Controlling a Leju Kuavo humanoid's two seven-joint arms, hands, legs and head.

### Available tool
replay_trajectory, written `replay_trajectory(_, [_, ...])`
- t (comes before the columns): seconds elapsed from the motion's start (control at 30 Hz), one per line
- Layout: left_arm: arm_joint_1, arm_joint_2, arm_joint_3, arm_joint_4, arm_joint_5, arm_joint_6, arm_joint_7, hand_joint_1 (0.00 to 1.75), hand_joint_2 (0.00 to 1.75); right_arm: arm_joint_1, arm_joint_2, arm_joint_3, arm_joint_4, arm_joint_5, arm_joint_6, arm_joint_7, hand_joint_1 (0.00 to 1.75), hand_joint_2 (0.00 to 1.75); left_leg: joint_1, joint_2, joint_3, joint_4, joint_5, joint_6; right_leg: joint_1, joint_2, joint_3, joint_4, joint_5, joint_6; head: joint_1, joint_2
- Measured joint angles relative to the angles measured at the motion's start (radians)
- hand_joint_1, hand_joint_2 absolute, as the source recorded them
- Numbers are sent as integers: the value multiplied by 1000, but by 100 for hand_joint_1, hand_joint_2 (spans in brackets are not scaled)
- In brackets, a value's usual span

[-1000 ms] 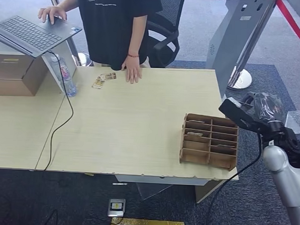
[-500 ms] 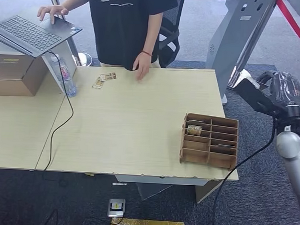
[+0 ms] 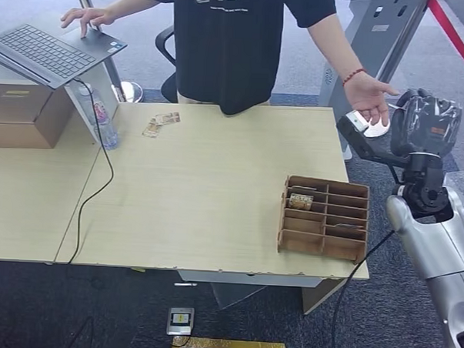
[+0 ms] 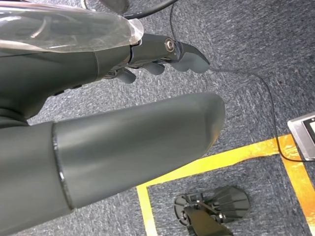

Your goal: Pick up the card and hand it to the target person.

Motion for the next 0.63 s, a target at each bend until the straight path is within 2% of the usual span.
replay_trajectory(0.23, [-3, -2, -2, 0, -10, -1, 10, 0, 0, -46, 47, 56, 144, 58, -59, 2, 175, 175, 0, 0, 0, 0, 0, 0, 0, 0, 0, 0, 0, 0, 0, 0])
replay_trajectory(0.4, [-4, -2, -3, 0, -15, -5, 14, 0, 0, -57, 65, 83, 219, 77, -49, -4, 172, 175, 0, 0, 0, 0, 0, 0, 0, 0, 0, 0, 0, 0, 0, 0])
replay_trajectory(0.43, [-4, -2, -3, 0, -16, -6, 15, 0, 0, -59, 68, 87, 232, 73, -38, -7, 151, 175, 0, 0, 0, 0, 0, 0, 0, 0, 0, 0, 0, 0, 0, 0])
replay_trajectory(0.53, [-4, -2, -3, 0, -16, -8, 16, 0, 0, -63, 74, 97, 261, 39, 8, -23, 25, 175, 0, 0, 0, 0, 0, 0, 0, 0, 0, 0, 0, 0, 0, 0])
replay_trajectory(0.57, [-4, -2, -3, 0, -16, -8, 16, 0, 0, -64, 75, 99, 269, 21, 24, -30, 2, 175, 0, 0, 0, 0, 0, 0, 0, 0, 0, 0, 0, 0, 0, 0])
replay_trajectory(0.63, [-4, -2, -3, 0, -15, -8, 16, 0, 0, -64, 77, 101, 278, -8, 44, -40, 0, 175, 0, 0, 0, 0, 0, 0, 0, 0, 0, 0, 0, 0, 0, 0])
